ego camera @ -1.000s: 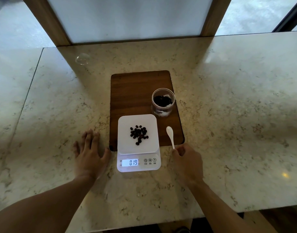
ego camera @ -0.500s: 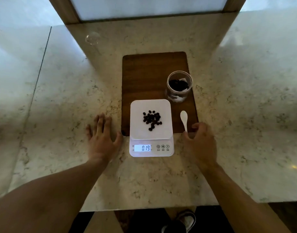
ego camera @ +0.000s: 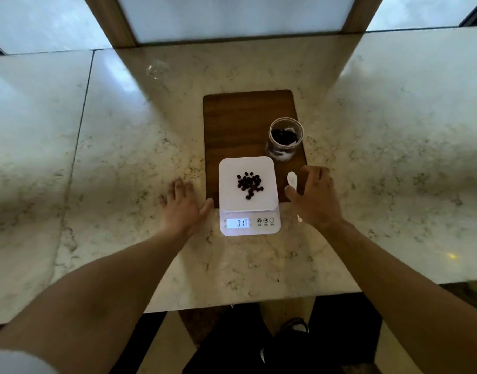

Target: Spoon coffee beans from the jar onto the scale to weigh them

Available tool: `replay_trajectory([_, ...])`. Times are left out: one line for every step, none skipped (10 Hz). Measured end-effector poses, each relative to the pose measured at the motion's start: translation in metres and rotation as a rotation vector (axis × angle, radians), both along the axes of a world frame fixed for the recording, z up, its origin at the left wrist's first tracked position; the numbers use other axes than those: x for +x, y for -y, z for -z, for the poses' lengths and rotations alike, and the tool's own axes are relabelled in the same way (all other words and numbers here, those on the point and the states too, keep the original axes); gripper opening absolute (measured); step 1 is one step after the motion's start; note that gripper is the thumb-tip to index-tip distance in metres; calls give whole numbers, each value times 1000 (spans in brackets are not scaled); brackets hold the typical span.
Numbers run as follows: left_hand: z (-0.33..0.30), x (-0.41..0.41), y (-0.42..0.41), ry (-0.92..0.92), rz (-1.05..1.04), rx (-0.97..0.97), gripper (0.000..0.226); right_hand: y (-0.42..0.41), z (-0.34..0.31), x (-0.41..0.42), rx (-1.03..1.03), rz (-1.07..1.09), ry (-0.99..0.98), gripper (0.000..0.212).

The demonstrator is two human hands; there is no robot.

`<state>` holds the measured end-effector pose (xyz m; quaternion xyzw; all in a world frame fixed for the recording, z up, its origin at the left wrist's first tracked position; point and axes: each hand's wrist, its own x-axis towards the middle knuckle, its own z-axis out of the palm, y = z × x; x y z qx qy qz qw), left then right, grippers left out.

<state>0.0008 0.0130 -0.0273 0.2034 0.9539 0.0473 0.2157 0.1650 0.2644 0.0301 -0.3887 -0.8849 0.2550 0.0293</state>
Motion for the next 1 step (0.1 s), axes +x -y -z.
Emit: replay_trajectory([-20,-13,2,21,50,13,94,-2,-23,4,16,5,-2,65])
